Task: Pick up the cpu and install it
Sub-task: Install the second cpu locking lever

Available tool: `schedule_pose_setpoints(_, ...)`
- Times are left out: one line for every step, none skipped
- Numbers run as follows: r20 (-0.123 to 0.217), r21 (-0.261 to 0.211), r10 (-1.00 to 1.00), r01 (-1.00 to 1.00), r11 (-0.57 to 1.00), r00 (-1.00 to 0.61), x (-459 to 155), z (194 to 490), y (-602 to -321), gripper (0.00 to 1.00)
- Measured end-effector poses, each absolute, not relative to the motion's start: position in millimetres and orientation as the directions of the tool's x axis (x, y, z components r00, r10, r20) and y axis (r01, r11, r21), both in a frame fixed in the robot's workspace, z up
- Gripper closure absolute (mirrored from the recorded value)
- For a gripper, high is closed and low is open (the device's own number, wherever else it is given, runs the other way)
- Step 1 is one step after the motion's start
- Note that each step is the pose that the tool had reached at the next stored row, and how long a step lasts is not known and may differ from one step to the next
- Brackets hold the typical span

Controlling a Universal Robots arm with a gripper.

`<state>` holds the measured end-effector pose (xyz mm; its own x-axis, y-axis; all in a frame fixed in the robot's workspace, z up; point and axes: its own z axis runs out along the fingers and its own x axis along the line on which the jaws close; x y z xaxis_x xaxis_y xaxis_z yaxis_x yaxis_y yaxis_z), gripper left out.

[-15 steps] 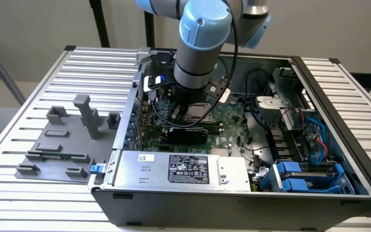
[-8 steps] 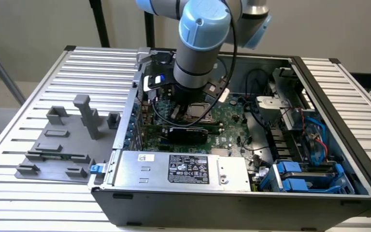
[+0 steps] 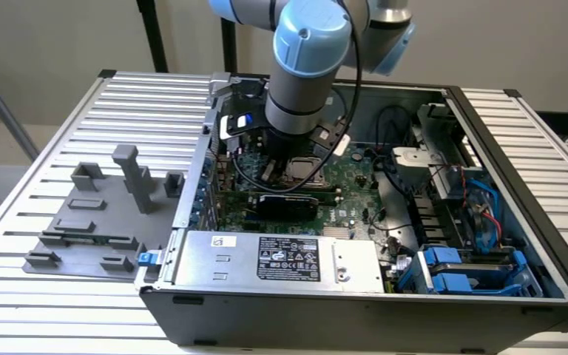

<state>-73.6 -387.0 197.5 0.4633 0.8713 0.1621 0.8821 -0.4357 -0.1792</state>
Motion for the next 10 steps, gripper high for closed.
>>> schedule_pose_setpoints(0.161, -0.178, 0.871, 0.882, -0.436, 0.463, -74, 197, -386, 0.89)
schedule_pose_setpoints(0.159, -0.177, 0.872, 0.882, -0.436, 0.463, -74, 197, -386, 0.89)
schedule_pose_setpoints(0.156, -0.176, 0.872, 0.882, -0.437, 0.463, -74, 197, -386, 0.89)
schedule_pose_setpoints(0.154, -0.175, 0.873, 0.882, -0.437, 0.463, -74, 197, -386, 0.89)
schedule_pose_setpoints(0.152, -0.174, 0.873, 0.882, -0.438, 0.463, -74, 197, -386, 0.89)
schedule_pose_setpoints(0.151, -0.174, 0.873, 0.882, -0.438, 0.463, -74, 197, -386, 0.89)
schedule_pose_setpoints(0.151, -0.174, 0.873, 0.882, -0.438, 0.463, -74, 197, -386, 0.89)
schedule_pose_setpoints(0.151, -0.173, 0.873, 0.882, -0.438, 0.463, -74, 199, -386, 0.89)
schedule_pose_setpoints(0.151, -0.173, 0.873, 0.882, -0.438, 0.463, -74, 202, -386, 0.89)
schedule_pose_setpoints(0.151, -0.174, 0.873, 0.882, -0.438, 0.463, -74, 207, -386, 0.89)
